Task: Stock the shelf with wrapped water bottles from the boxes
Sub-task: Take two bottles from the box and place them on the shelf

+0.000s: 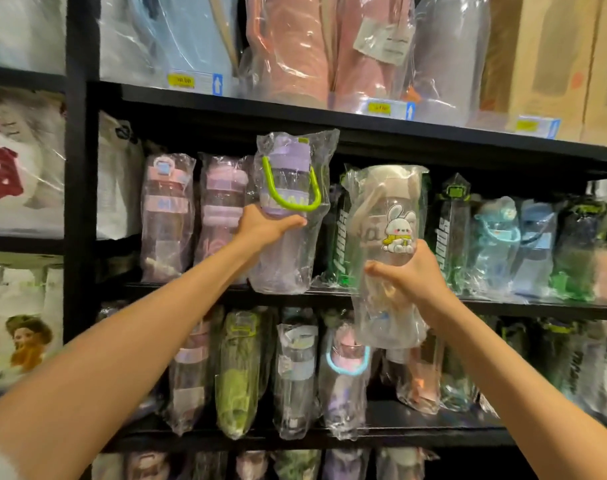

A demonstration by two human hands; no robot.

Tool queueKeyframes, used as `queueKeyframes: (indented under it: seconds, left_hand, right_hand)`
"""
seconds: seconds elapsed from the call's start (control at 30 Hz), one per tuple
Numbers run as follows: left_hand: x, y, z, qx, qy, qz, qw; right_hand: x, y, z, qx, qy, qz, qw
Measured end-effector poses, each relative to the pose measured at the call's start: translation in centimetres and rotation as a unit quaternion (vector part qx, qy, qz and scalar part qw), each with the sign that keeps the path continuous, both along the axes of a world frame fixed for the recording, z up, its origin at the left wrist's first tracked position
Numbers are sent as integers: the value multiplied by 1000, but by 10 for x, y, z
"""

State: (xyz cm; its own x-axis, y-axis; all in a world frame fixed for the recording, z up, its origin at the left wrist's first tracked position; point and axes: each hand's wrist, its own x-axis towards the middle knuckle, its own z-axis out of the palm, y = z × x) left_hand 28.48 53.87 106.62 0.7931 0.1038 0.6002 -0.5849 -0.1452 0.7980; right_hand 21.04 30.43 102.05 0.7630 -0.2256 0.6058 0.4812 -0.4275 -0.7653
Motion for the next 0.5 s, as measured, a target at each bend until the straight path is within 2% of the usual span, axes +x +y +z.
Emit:
queueKeyframes:
  seconds: [0.13,0.5]
  left_hand:
    - [33,-17,-1,18,18,-3,1000]
    - [93,-33,-22,40,49,87,994]
  right_hand:
    - [29,-10,5,-13,6,9,1000]
    - [71,-46,16,-1,-4,22,1000]
